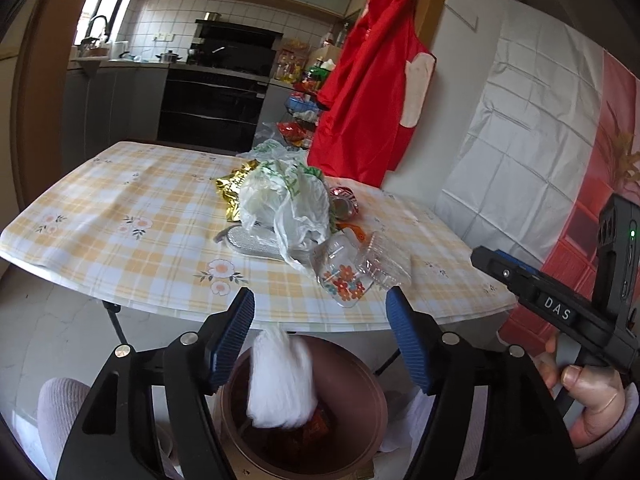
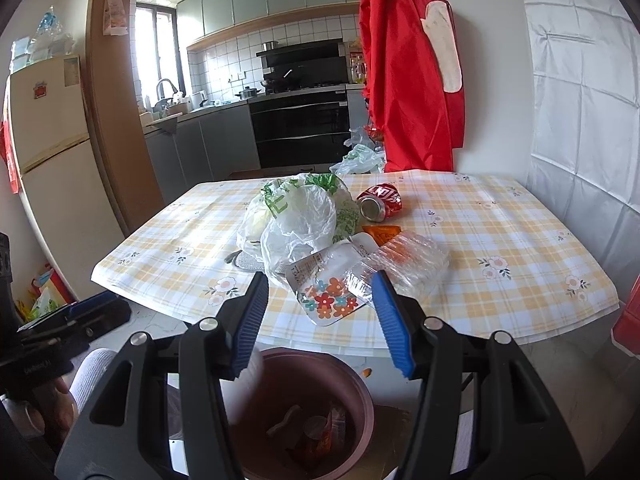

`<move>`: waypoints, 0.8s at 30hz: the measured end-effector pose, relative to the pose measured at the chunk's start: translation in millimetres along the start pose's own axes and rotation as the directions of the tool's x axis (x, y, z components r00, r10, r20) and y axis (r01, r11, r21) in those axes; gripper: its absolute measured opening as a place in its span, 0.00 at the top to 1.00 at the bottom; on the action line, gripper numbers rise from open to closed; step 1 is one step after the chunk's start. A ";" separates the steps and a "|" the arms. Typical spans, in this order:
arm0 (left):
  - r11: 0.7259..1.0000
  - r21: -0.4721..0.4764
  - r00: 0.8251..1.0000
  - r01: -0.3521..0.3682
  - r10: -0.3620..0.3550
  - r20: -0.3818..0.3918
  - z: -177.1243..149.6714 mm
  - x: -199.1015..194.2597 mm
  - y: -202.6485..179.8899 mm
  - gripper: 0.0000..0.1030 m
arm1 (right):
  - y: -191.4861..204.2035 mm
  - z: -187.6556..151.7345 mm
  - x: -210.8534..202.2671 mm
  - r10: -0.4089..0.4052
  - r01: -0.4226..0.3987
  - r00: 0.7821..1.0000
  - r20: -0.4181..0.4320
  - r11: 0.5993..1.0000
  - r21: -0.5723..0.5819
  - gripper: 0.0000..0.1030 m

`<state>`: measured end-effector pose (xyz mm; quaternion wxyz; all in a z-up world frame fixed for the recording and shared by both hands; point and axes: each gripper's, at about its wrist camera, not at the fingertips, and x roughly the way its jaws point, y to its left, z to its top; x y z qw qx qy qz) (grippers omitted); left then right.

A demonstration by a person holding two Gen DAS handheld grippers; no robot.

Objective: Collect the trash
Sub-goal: 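Lower the foam sleeve into the pink bin and open the left tool, then grasp the floral-printed clear plastic package with the left tool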

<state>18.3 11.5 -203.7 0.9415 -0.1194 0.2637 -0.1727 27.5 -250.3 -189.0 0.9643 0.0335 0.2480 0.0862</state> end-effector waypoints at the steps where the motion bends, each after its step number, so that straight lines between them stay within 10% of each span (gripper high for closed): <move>1: 1.000 -0.004 1.000 -0.006 0.006 0.004 0.0 -1.2 1.4 0.34 | 0.5 0.0 0.3 0.001 -0.001 1.000 0.000 1.000 -0.002 0.46; 24: 1.000 0.011 0.999 -0.022 0.023 -0.046 -10.5 12.6 7.6 0.33 | -8.3 -8.2 11.9 -0.029 0.028 0.999 -0.032 0.999 -0.021 0.41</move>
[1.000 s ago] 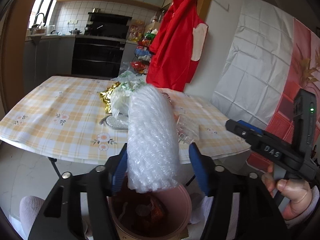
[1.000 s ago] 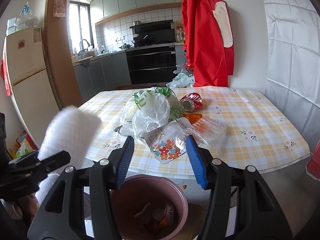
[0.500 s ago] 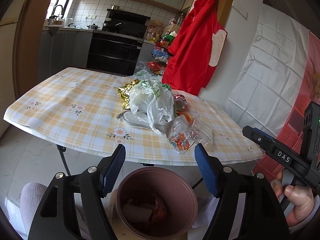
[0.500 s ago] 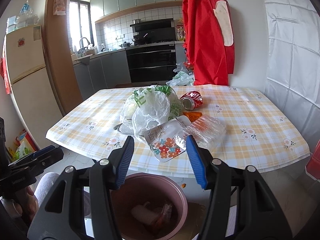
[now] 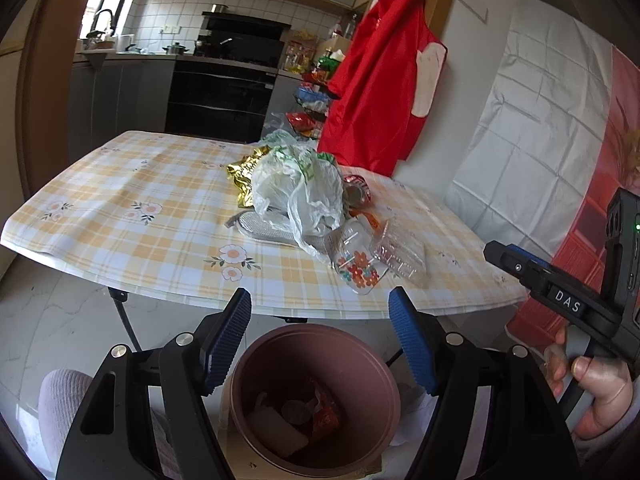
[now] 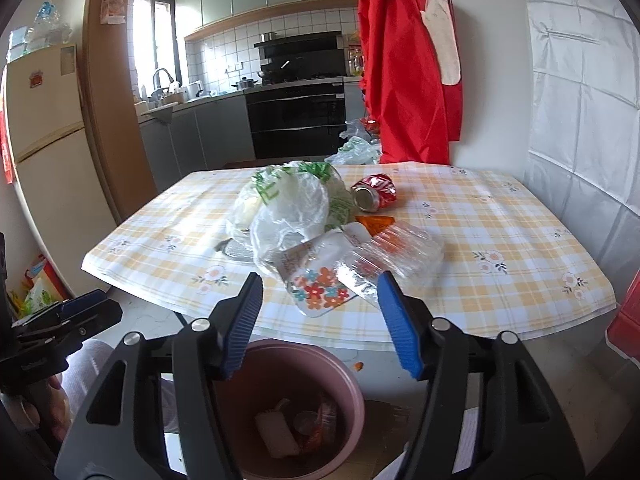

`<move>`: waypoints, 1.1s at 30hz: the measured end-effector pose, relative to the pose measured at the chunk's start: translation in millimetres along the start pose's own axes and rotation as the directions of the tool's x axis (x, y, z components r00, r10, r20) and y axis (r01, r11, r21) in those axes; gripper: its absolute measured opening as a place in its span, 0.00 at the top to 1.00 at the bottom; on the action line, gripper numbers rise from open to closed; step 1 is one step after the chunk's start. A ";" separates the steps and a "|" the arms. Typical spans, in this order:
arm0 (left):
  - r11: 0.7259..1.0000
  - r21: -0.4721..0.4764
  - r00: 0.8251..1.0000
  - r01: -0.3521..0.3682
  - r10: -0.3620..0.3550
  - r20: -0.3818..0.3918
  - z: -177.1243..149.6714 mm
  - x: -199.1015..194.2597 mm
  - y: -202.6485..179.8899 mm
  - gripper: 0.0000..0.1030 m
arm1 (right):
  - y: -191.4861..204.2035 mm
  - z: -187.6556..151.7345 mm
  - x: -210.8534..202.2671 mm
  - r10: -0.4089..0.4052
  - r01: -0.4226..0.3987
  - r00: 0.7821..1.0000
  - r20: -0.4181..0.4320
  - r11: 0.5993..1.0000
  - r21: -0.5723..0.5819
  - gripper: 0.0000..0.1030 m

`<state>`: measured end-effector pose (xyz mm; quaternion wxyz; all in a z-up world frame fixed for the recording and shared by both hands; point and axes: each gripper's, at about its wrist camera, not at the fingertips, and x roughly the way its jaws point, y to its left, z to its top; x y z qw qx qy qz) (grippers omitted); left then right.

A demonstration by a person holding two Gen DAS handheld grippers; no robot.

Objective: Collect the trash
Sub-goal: 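Grasp the floral-printed clear plastic package with the left tool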

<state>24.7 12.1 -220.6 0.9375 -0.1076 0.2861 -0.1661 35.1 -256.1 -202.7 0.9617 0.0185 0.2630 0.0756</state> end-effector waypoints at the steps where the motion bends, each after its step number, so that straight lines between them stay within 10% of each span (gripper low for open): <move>1: 1.000 0.004 1.000 0.001 -0.001 -0.007 -0.2 3.5 -0.4 0.34 | -3.2 -1.1 2.6 -0.007 0.007 1.000 -0.004 1.000 0.000 0.41; 16: 0.998 0.054 0.995 0.021 -0.015 -0.099 5.2 59.2 -2.8 0.53 | -41.1 -20.2 76.9 -0.135 0.119 0.986 -0.094 0.980 -0.159 0.40; 33: 1.000 0.002 0.990 -0.003 0.003 -0.141 9.8 101.5 11.4 0.54 | -20.8 -34.4 200.6 -0.263 0.126 0.945 -0.196 0.842 -0.524 0.40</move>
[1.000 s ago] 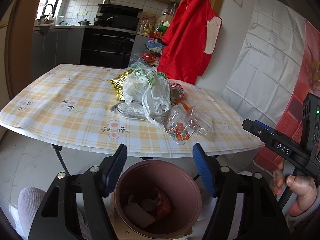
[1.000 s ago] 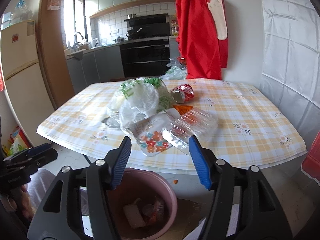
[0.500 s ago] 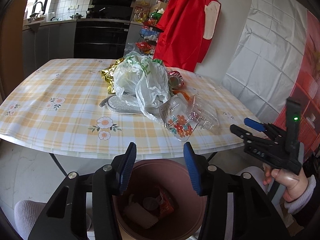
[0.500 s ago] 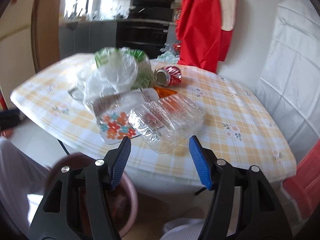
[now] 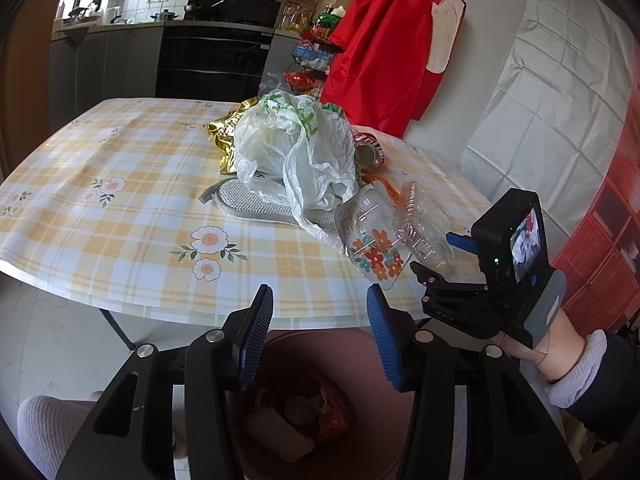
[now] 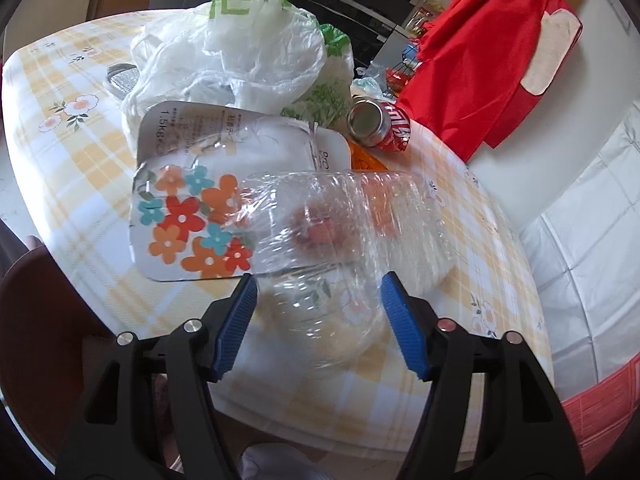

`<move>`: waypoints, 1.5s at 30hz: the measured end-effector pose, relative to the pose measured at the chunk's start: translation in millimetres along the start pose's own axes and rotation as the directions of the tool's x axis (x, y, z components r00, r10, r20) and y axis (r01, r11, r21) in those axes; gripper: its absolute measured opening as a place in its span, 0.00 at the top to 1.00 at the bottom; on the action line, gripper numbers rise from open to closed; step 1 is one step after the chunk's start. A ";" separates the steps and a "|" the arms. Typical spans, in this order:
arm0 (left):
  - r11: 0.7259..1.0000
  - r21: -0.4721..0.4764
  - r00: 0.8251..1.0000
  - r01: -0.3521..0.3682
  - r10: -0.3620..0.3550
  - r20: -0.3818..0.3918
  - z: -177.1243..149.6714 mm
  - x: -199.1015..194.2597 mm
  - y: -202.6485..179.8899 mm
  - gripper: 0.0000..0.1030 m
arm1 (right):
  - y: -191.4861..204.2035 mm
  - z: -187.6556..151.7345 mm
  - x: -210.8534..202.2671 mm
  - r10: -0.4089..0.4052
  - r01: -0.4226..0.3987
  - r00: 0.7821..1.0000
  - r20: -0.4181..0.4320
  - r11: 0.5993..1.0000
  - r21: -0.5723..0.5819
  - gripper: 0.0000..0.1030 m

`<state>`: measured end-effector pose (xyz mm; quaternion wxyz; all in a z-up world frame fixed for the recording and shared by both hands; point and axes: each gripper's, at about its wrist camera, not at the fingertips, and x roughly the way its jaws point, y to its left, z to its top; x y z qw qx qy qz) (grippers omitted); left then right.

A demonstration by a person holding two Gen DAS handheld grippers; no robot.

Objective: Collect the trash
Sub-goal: 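Grasp the floral-printed clear plastic package with the left tool, then grasp the clear plastic bottle with the right tool while the left tool lifts the floral package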

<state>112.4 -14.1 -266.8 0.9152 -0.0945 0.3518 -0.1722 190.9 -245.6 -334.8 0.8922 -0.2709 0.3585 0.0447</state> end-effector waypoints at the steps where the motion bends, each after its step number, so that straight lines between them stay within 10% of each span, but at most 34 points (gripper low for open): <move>1: 1.000 0.000 1.000 0.001 -0.001 -0.002 0.6 2.8 0.2 0.54 | -3.7 0.5 -0.4 0.008 -0.008 1.000 0.004 1.000 0.013 0.41; 7: 1.000 0.008 1.000 0.023 -0.023 -0.009 8.3 22.2 -2.1 0.54 | -39.9 -5.4 -22.2 0.047 -0.060 0.996 0.073 0.980 0.192 0.44; 12: 0.997 0.052 0.998 0.064 -0.063 -0.027 19.3 42.8 -12.2 0.54 | -83.9 -27.0 -35.4 0.127 -0.181 0.981 0.144 0.862 0.473 0.47; 15: 0.994 0.075 0.996 0.086 -0.083 -0.035 27.4 56.3 -18.9 0.54 | -95.8 -35.2 -33.3 0.140 -0.188 0.982 0.130 0.818 0.544 0.65; 30: 0.989 0.091 0.983 0.116 -0.102 -0.151 72.9 146.0 -22.9 0.60 | -110.1 -43.0 -31.4 0.156 -0.220 0.975 0.157 0.777 0.590 0.68; 35: 0.991 0.083 0.977 0.107 -0.089 -0.192 73.1 164.0 -19.8 0.88 | -113.8 -45.3 -30.8 0.157 -0.223 0.974 0.162 0.767 0.602 0.68; 45: 0.955 0.237 0.984 0.179 -0.172 -0.051 82.0 117.0 -57.3 0.99 | -128.2 -44.7 -42.8 0.100 -0.197 0.977 0.187 0.750 0.631 0.89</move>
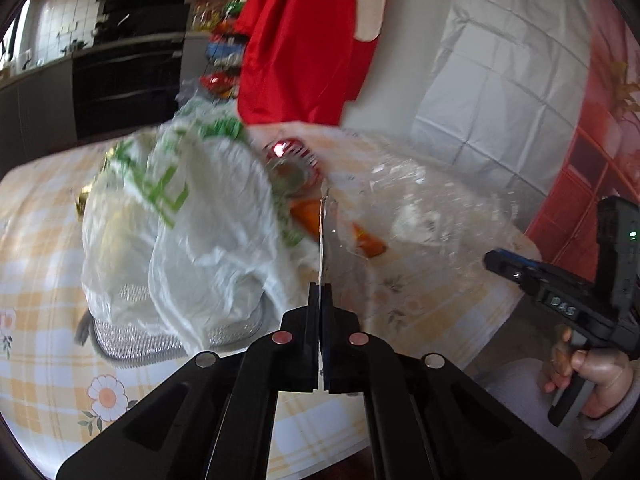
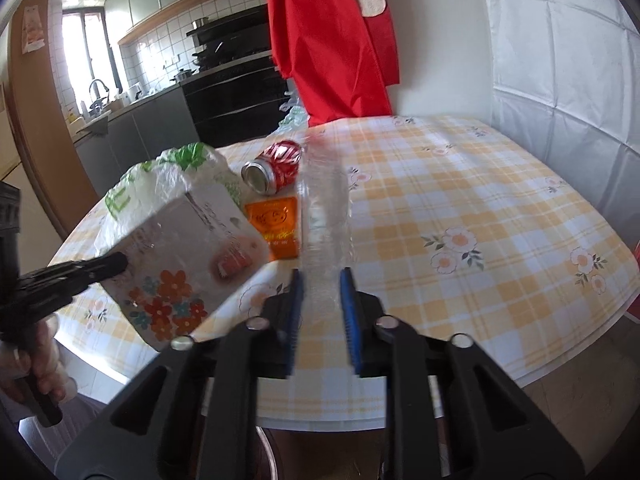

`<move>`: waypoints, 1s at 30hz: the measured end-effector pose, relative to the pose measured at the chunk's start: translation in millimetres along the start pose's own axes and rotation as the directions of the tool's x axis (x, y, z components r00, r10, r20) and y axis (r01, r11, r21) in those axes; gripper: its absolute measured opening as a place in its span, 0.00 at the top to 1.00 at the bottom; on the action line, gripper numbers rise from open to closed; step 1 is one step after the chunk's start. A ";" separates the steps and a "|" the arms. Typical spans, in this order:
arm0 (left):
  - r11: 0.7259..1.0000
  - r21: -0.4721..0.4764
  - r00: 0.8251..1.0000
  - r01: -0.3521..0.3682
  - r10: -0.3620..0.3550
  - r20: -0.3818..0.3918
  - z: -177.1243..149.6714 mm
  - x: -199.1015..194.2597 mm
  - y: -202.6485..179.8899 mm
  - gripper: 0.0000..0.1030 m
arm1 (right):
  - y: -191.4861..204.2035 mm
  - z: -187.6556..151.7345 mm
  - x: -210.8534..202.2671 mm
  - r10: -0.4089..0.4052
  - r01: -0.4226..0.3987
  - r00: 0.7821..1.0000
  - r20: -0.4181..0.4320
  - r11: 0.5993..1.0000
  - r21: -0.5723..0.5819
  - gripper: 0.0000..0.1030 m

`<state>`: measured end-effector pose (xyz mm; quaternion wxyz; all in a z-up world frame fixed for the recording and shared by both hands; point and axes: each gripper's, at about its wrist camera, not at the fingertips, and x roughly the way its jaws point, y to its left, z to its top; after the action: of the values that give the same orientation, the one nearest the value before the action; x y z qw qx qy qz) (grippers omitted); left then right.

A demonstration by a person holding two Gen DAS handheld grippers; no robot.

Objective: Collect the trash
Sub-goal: 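Grasp the clear plastic bottle with the right tool while the left tool lifts the floral package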

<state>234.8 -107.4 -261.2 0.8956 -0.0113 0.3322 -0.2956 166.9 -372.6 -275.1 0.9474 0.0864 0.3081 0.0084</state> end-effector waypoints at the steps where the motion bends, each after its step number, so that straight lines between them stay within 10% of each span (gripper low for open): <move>1: 1.000 0.002 1.000 0.006 -0.006 0.011 2.0 -3.9 -2.7 0.99 | 0.1 1.0 -1.0 -0.004 0.004 1.000 0.002 1.000 0.002 0.89; 15: 0.999 -0.046 0.974 -0.004 0.015 0.228 17.0 -101.9 -16.1 0.99 | 0.1 16.9 -38.9 0.004 -0.008 0.997 0.078 0.999 0.051 0.91; 30: 0.989 -0.130 0.952 -0.070 0.105 0.287 -21.9 -189.1 -4.4 0.99 | 33.3 22.3 -98.1 0.049 -0.049 0.984 0.169 0.999 -0.010 0.92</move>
<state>105.0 -5.6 -166.1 0.9449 -0.0931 0.2129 -0.2306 101.8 -350.1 -194.7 0.9698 0.0917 0.2244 0.0253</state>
